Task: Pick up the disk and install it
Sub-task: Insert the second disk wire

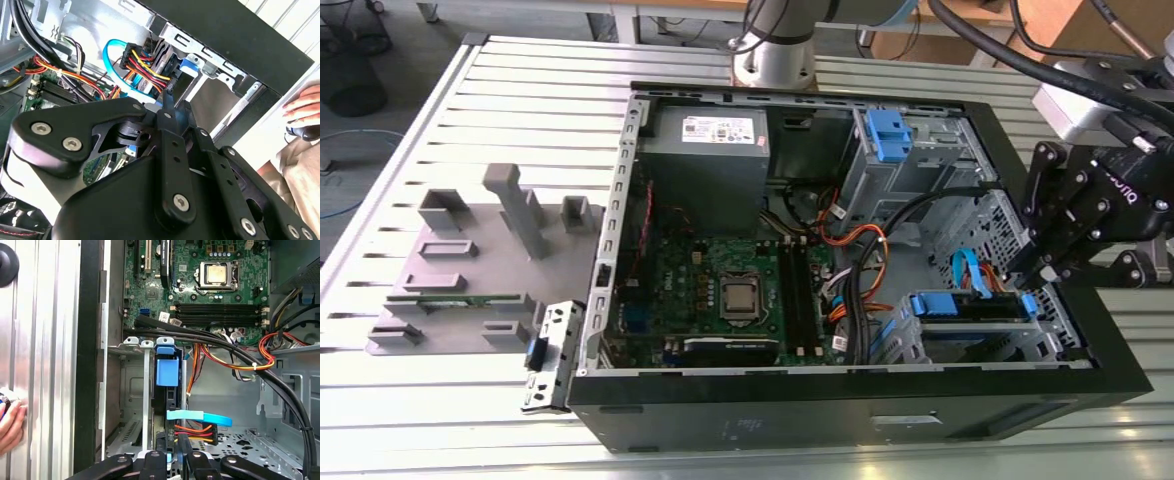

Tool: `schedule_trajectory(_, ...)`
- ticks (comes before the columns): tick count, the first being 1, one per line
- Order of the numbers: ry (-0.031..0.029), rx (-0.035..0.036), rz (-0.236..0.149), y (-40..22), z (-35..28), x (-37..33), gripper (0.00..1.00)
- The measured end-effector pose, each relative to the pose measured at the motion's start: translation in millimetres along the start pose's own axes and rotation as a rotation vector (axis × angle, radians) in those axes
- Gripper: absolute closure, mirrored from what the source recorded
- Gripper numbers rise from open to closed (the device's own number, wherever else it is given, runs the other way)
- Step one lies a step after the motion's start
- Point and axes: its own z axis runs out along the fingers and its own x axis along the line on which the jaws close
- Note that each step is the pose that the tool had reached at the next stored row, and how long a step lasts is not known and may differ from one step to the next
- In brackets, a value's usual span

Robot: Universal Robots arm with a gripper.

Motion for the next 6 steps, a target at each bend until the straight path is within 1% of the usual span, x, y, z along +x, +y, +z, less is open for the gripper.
schedule_trajectory(6,0.0003,0.0,0.0,0.0,-0.4,0.0,0.76)
